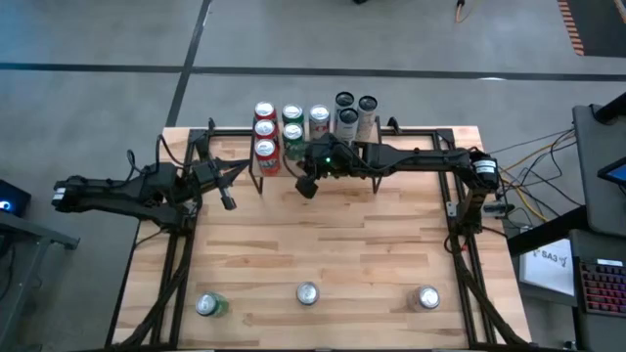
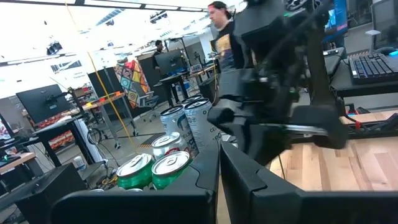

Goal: Place canned beverage on shelf
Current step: Adjust the soda cans on the shelf

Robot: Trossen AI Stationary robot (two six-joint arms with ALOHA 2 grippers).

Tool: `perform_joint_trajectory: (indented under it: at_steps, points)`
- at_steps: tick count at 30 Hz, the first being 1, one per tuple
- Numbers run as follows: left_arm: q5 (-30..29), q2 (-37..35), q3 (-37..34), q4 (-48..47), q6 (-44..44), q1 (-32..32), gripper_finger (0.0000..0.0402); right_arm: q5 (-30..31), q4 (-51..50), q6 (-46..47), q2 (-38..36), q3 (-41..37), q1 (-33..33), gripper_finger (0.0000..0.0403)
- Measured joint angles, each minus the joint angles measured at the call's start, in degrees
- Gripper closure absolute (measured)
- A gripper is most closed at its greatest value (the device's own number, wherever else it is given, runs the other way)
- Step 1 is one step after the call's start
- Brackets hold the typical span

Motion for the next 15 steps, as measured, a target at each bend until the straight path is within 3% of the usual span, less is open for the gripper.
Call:
perform_joint_trajectory:
  at_steps: [15]
  points:
    - [0.0,0.0,0.0,0.0,0.0,0.0,0.0402,3.0,5.1,-0.6,1.4,0.0,-1.7,0.0394]
